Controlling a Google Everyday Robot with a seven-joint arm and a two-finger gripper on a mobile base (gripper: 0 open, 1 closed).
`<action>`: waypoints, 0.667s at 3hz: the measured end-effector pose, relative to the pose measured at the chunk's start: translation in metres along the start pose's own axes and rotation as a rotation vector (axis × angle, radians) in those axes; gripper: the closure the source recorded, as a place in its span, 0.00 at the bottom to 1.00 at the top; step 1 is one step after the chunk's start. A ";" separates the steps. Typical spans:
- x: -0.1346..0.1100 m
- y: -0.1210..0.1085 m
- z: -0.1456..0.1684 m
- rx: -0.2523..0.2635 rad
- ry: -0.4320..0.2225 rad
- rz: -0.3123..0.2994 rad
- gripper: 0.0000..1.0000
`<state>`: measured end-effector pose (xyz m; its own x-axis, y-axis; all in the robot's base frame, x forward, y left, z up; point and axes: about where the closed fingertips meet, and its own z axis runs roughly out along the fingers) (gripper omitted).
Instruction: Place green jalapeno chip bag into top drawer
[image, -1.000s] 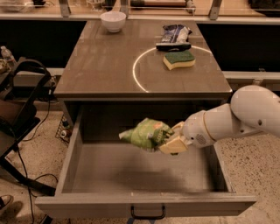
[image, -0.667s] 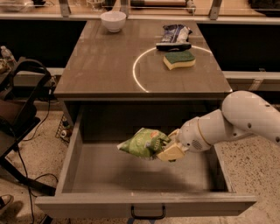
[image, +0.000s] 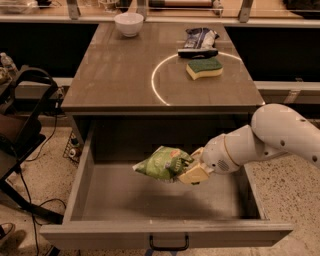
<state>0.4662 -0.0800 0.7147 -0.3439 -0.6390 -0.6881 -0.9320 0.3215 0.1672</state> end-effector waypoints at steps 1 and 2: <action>0.000 0.001 0.001 -0.003 0.001 -0.002 0.30; -0.001 0.002 0.002 -0.005 0.002 -0.003 0.07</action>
Offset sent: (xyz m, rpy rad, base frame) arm -0.0005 0.0013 -0.0004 -0.0002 0.0009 0.0031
